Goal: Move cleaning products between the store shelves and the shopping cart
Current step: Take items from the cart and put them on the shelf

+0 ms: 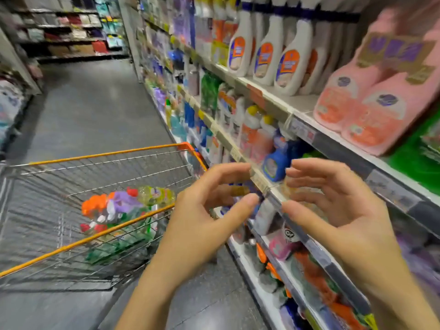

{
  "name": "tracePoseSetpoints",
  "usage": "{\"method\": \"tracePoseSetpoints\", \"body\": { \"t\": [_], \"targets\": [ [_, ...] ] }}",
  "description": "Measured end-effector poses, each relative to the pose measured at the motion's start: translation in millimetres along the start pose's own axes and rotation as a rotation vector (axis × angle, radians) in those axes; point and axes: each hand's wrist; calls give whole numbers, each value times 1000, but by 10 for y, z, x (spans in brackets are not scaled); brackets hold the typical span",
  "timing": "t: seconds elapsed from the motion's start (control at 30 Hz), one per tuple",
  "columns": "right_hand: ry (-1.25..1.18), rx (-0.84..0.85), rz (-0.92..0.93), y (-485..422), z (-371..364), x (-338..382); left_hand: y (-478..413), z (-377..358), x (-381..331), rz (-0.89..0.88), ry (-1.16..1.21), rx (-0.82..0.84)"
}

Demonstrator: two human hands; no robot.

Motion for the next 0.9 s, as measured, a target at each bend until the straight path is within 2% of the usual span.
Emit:
{"method": "tracePoseSetpoints", "body": {
  "t": [0.27,0.43,0.7,0.9],
  "targets": [
    [-144,223,-40,-735,-1532,-604,-94,1733,655,101,-86,-308],
    [-200,313,-115,-1060,-2278,-1004,-78,2469,1028,170,-101,-440],
    [-146,543,-253,-1499,-3064,-1652,-15,3010,1684,357,-70,-590],
    [-85,725,-360,-1900,-3494,-2334,-267,3198,2177,485,-83,-632]
  ]
}}
Point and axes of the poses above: each hand's wrist, its own y-axis away from the middle knuckle, its own z-axis out of the back of the hand, x = y × z, and after that the axes turned 5 degrees about -y, right-handed
